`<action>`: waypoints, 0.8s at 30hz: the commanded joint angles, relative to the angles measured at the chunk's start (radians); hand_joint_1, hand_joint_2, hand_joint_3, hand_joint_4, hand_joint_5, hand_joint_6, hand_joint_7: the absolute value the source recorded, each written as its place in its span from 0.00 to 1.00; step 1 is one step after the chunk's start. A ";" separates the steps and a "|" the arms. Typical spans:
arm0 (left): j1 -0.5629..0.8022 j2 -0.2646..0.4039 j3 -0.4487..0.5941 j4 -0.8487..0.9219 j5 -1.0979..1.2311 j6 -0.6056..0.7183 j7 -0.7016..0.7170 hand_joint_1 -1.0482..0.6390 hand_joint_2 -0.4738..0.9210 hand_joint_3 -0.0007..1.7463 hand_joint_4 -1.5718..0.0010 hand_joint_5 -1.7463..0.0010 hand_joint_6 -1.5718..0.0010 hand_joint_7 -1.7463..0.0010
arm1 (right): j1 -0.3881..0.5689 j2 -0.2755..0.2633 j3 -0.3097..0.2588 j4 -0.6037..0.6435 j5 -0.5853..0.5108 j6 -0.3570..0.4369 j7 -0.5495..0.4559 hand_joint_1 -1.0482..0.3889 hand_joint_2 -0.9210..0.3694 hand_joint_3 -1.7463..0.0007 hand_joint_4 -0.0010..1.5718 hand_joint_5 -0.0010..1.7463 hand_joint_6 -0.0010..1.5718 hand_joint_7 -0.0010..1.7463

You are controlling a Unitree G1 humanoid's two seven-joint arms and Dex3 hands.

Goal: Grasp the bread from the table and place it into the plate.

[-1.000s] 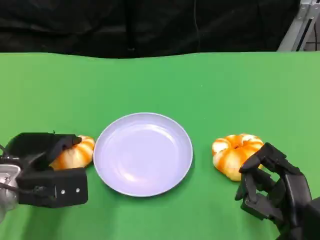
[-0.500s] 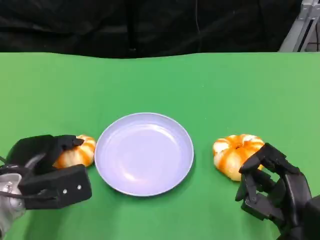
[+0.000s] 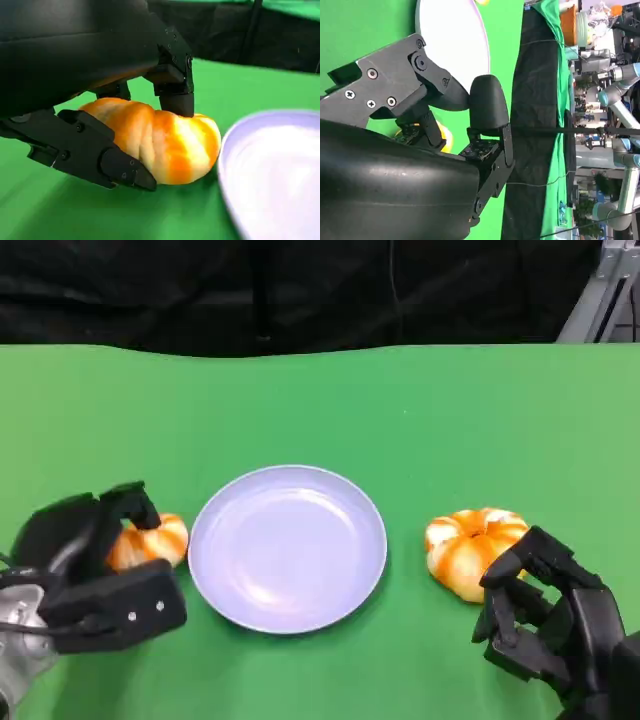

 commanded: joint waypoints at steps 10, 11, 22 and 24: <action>0.010 0.043 0.058 -0.197 -0.040 -0.045 -0.053 0.65 0.96 0.22 0.55 0.00 0.56 0.12 | 0.003 -0.015 -0.010 -0.002 0.005 -0.005 -0.004 0.64 0.24 0.35 0.53 1.00 0.39 0.94; 0.011 0.036 0.057 -0.221 -0.043 -0.050 -0.064 0.64 0.96 0.22 0.57 0.00 0.57 0.12 | 0.002 -0.014 -0.010 0.001 0.008 -0.009 -0.002 0.64 0.24 0.35 0.53 1.00 0.39 0.94; -0.007 -0.043 0.019 -0.315 -0.026 -0.076 -0.144 0.62 0.99 0.22 0.59 0.00 0.58 0.13 | 0.004 -0.009 -0.003 0.001 0.003 -0.027 -0.004 0.62 0.25 0.34 0.52 1.00 0.39 0.93; -0.014 -0.055 0.009 -0.309 -0.019 -0.076 -0.147 0.62 0.99 0.23 0.58 0.00 0.56 0.14 | 0.004 -0.005 -0.001 0.001 0.002 -0.030 -0.006 0.62 0.25 0.34 0.52 1.00 0.39 0.94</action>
